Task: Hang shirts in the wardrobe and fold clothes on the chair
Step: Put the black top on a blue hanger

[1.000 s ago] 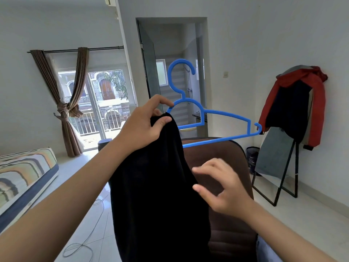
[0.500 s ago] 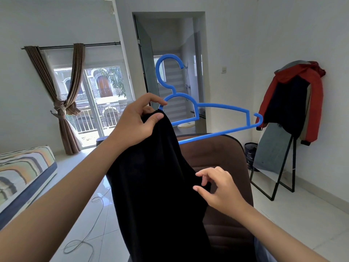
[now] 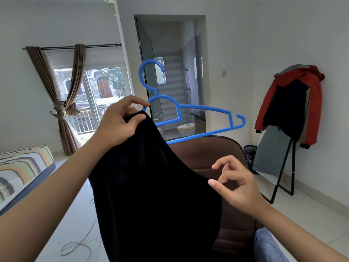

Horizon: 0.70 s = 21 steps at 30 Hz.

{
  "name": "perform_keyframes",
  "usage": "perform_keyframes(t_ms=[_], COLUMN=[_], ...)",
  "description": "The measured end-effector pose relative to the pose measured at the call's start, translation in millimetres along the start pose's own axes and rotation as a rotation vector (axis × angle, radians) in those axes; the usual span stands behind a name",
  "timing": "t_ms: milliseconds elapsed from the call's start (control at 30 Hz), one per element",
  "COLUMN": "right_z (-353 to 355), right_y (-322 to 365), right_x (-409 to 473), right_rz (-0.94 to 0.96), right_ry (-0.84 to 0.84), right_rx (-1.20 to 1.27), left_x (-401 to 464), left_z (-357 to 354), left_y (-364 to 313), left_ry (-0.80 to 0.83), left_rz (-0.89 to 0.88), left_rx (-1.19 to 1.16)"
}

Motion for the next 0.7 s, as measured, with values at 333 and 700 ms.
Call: perform_keyframes(t_ms=[333,700], right_z=[14.6,78.5], right_y=[40.2,43.2], right_x=[37.9,62.7], right_rz=[-0.129,-0.131], right_ry=[0.116,0.029], right_rx=[0.306,-0.109], left_x=[-2.6,-11.8], left_z=[6.2,7.2], left_y=[13.9,-2.4], left_ry=[-0.023,-0.03], left_rz=[0.018,-0.07], left_rx=[-0.033,-0.041])
Point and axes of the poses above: each hand's wrist, its own x-axis towards the middle knuckle, its own z-axis out of the back of the hand, y = z × x, the point moved 10 cm from there along x, towards the middle knuckle, and after that the axes turned 13 degrees about x, right-handed, at the moved point
